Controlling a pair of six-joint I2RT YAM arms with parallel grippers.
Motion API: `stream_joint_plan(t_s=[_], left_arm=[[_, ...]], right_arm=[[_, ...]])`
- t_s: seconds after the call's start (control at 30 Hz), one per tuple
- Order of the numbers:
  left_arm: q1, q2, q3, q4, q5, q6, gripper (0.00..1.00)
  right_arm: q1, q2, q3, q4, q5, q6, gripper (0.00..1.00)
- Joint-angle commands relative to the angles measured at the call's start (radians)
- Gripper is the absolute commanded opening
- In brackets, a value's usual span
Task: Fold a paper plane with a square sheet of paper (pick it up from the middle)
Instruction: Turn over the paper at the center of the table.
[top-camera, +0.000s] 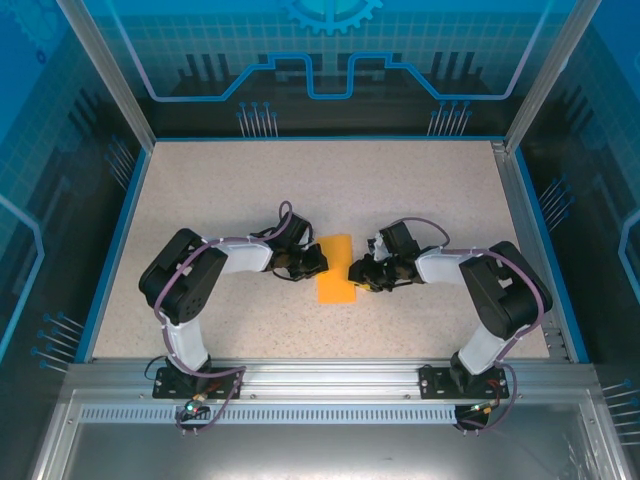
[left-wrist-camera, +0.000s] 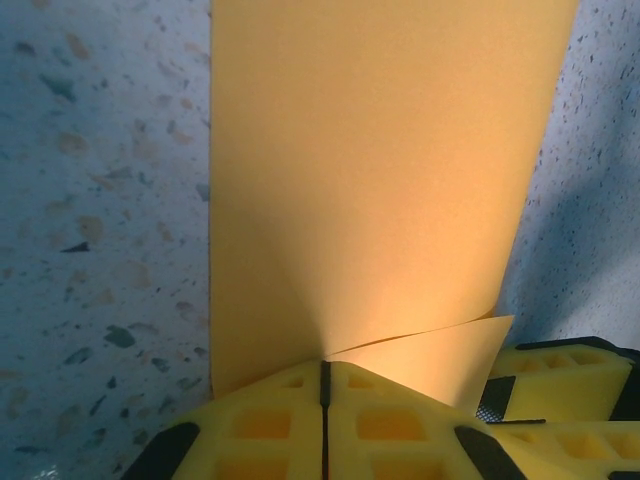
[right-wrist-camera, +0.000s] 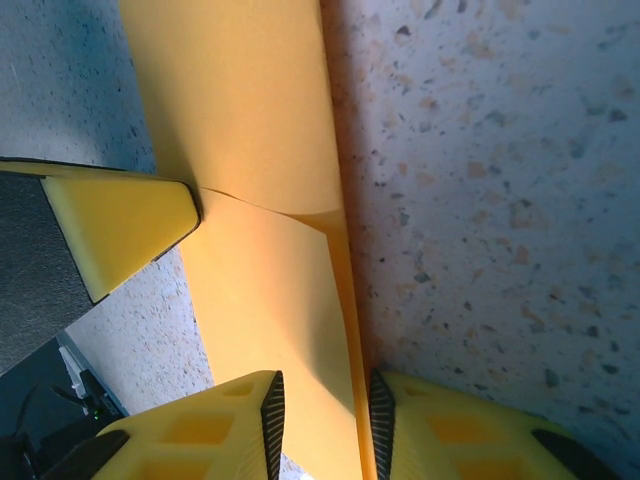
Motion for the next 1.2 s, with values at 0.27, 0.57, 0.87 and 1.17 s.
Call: stream_joint_plan(t_s=[0.27, 0.57, 0.87, 1.17], left_arm=[[0.003, -0.018, -0.016, -0.092, -0.044, 0.005, 0.11], [0.005, -0.058, -0.025, -0.076, -0.057, -0.007, 0.18], [0.013, -0.084, -0.048, -0.066, -0.071, -0.013, 0.2], [0.014, -0.166, -0.093, -0.03, -0.085, -0.022, 0.2]], right_arm=[[-0.019, 0.013, -0.013, 0.104, -0.057, -0.008, 0.32], [-0.019, 0.062, -0.006, 0.138, -0.084, -0.032, 0.33], [-0.014, 0.079, -0.011, 0.214, -0.127, -0.03, 0.32], [0.007, 0.07, 0.02, 0.18, -0.131, -0.062, 0.19]])
